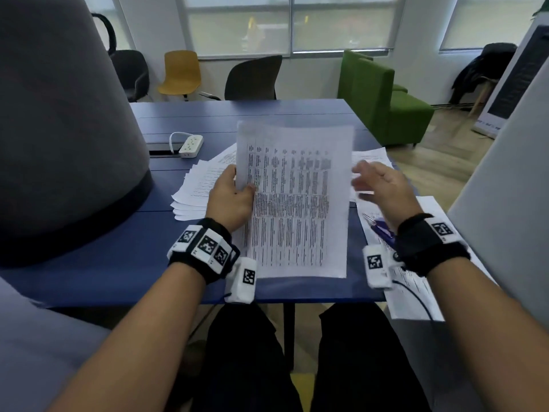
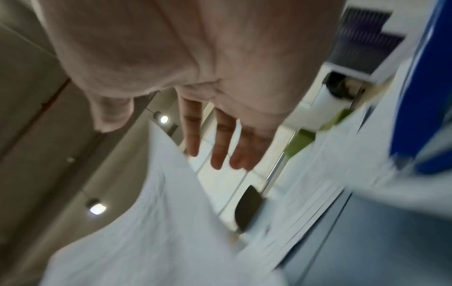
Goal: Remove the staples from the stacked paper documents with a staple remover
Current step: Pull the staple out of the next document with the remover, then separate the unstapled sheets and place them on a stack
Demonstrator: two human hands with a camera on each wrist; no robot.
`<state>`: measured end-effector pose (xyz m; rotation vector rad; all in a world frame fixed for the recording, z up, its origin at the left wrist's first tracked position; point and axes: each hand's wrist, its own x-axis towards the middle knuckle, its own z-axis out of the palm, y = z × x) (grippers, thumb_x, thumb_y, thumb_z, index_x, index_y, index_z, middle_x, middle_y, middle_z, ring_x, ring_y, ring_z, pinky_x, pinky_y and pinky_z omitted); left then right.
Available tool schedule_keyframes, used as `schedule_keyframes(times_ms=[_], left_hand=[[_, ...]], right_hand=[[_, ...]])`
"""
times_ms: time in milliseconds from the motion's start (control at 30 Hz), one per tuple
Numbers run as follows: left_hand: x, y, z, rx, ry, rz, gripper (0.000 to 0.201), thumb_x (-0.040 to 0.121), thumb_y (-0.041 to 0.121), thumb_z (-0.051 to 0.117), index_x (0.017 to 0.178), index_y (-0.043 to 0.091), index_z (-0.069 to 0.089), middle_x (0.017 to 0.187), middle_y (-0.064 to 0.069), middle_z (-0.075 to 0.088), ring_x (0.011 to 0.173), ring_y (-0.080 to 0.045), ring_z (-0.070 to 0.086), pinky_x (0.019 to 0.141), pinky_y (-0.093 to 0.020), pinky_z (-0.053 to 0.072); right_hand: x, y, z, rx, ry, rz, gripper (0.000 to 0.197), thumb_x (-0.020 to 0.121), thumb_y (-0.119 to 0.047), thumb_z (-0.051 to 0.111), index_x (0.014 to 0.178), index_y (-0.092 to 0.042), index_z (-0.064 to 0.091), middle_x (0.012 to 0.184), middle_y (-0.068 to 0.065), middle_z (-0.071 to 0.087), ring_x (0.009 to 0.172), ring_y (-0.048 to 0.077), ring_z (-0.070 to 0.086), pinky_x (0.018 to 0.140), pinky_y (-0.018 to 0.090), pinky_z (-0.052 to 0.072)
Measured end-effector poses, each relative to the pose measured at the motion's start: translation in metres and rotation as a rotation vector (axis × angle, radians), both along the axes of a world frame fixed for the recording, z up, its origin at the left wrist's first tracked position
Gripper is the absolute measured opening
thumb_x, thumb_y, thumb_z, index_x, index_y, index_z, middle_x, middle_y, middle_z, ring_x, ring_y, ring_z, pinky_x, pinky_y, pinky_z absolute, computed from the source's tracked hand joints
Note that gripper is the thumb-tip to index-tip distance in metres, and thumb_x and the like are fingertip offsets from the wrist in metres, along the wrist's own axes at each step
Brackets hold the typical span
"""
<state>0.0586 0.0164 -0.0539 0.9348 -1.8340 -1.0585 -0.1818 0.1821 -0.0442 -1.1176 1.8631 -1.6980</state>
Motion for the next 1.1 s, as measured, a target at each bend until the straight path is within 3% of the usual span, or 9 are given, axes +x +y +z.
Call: schedule_keyframes(times_ms=[100, 167, 300, 433, 667, 767, 900, 1000, 1100], left_hand=[[0.006, -0.011, -0.015, 0.145, -0.147, 0.017, 0.023, 0.092, 0.007, 0.061, 0.111, 0.020, 0.061, 0.110, -0.005, 0.072, 0.103, -0.028, 0.069, 0.096, -0.038, 0.055], [0.009, -0.010, -0.033, 0.226, -0.228, -0.008, 0.027, 0.095, 0.001, 0.060, 0.117, 0.015, 0.061, 0.109, -0.007, 0.070, 0.100, -0.026, 0.067, 0.091, -0.032, 0.052], [0.007, 0.002, -0.064, 0.346, -0.294, -0.094, 0.030, 0.095, 0.002, 0.062, 0.123, 0.013, 0.062, 0.115, -0.007, 0.070, 0.104, -0.026, 0.067, 0.093, -0.035, 0.053], [0.001, 0.002, -0.068, 0.400, -0.260, -0.125, 0.024, 0.087, 0.008, 0.069, 0.106, 0.024, 0.066, 0.112, -0.010, 0.074, 0.099, -0.033, 0.072, 0.094, -0.053, 0.058], [-0.006, 0.002, -0.069, 0.407, -0.216, -0.153, 0.028, 0.091, 0.005, 0.065, 0.107, 0.029, 0.064, 0.114, -0.008, 0.074, 0.098, -0.034, 0.073, 0.092, -0.055, 0.058], [-0.007, 0.002, -0.077, 0.432, -0.159, -0.175, 0.030, 0.086, 0.010, 0.067, 0.105, 0.033, 0.067, 0.111, -0.009, 0.076, 0.097, -0.036, 0.074, 0.092, -0.058, 0.058], [-0.009, 0.009, -0.082, 0.449, -0.074, -0.192, 0.035, 0.096, 0.000, 0.060, 0.124, 0.020, 0.063, 0.106, -0.010, 0.075, 0.080, -0.019, 0.075, 0.080, -0.040, 0.062], [-0.008, 0.009, -0.087, 0.427, -0.083, -0.186, 0.039, 0.099, -0.001, 0.058, 0.135, 0.012, 0.059, 0.106, -0.005, 0.074, 0.072, -0.007, 0.071, 0.070, -0.025, 0.058], [-0.008, 0.009, -0.087, 0.425, -0.087, -0.166, 0.043, 0.097, 0.001, 0.061, 0.139, 0.010, 0.057, 0.118, -0.007, 0.074, 0.092, -0.020, 0.074, 0.088, -0.039, 0.061]], right_hand=[[-0.042, 0.002, -0.021, 0.778, 0.689, -0.246, 0.059, 0.086, -0.068, 0.042, 0.104, -0.019, 0.067, 0.113, 0.014, 0.066, 0.107, 0.033, 0.058, 0.096, 0.042, 0.048], [-0.053, 0.006, -0.037, 1.172, 0.836, -0.188, 0.054, 0.082, -0.060, 0.049, 0.110, -0.016, 0.064, 0.119, 0.016, 0.063, 0.111, 0.037, 0.058, 0.093, 0.042, 0.050], [-0.049, 0.015, -0.051, 1.242, 0.840, -0.128, 0.027, 0.084, -0.030, 0.065, 0.103, -0.011, 0.063, 0.105, 0.013, 0.065, 0.085, 0.031, 0.059, 0.071, 0.031, 0.047], [-0.055, 0.013, -0.047, 1.236, 0.847, -0.192, 0.024, 0.085, -0.032, 0.067, 0.092, -0.013, 0.054, 0.093, 0.009, 0.056, 0.080, 0.031, 0.055, 0.070, 0.033, 0.046], [-0.058, 0.011, -0.003, 0.692, 0.704, -0.352, 0.031, 0.087, -0.042, 0.066, 0.097, -0.016, 0.052, 0.091, 0.010, 0.061, 0.078, 0.032, 0.058, 0.072, 0.042, 0.055], [-0.030, -0.003, 0.018, 0.229, 0.339, -0.323, 0.035, 0.086, -0.045, 0.069, 0.103, -0.020, 0.051, 0.087, 0.001, 0.062, 0.074, 0.026, 0.062, 0.062, 0.043, 0.056], [0.006, -0.047, 0.018, -0.242, -0.185, -0.268, 0.024, 0.083, -0.037, 0.074, 0.094, -0.026, 0.055, 0.080, -0.009, 0.064, 0.075, 0.013, 0.065, 0.082, 0.048, 0.061], [0.036, -0.081, 0.010, -0.320, -0.292, -0.221, 0.010, 0.095, -0.033, 0.062, 0.097, -0.024, 0.059, 0.079, -0.010, 0.060, 0.070, 0.004, 0.060, 0.081, 0.037, 0.058], [0.058, -0.108, 0.007, -0.348, -0.247, -0.182, 0.006, 0.102, -0.030, 0.054, 0.101, -0.026, 0.051, 0.082, -0.009, 0.058, 0.062, -0.007, 0.056, 0.070, 0.020, 0.051]])
